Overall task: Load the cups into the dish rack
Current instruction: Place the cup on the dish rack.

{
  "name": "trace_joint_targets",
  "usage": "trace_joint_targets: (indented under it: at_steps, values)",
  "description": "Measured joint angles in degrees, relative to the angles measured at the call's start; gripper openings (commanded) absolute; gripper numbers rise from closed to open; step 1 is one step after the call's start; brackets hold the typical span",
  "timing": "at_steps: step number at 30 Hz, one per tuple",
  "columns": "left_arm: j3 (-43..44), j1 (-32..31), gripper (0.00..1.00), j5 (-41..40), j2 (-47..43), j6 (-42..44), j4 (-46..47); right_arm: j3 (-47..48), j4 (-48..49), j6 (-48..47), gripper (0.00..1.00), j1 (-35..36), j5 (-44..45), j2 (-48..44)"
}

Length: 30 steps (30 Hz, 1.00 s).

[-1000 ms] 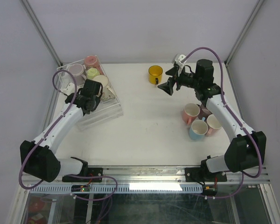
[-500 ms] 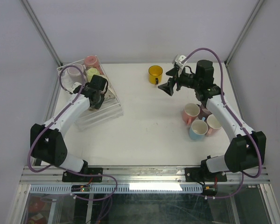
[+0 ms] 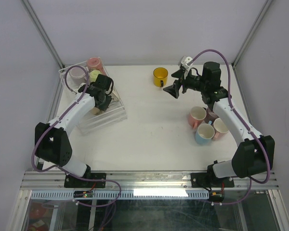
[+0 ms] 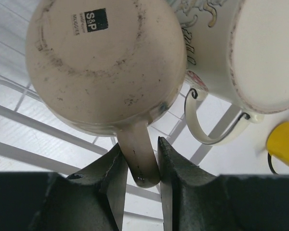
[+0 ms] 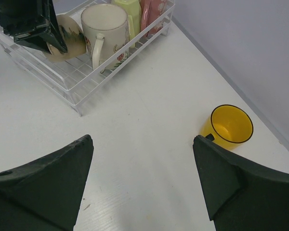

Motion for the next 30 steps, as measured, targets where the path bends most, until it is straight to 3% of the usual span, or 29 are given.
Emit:
trace_joint_targets:
  at_steps: [9, 17, 22, 26, 30]
  values:
    - [1.44, -0.04, 0.41, 3.61, 0.57, 0.63, 2.25, -0.37, 0.2, 0.02, 0.87, 0.0, 0.0, -0.02]
    - [1.7, -0.04, 0.45, 5.6, 0.57, 1.6, 3.5, -0.7, 0.24, 0.0, 0.87, -0.04, 0.0, -0.02]
    - [1.81, -0.09, 0.57, 6.45, 0.2, 4.28, 4.48, -0.7, 0.28, 0.02, 0.87, -0.07, 0.0, -0.02]
    - [1.75, -0.07, 0.68, 6.82, -3.32, 12.72, 7.61, -0.7, 0.31, 0.09, 0.87, -0.07, -0.02, -0.02]
    - [-1.2, 0.42, 0.69, 7.48, -12.2, 26.38, 15.1, -0.7, 0.33, 0.26, 0.87, -0.07, -0.04, -0.02]
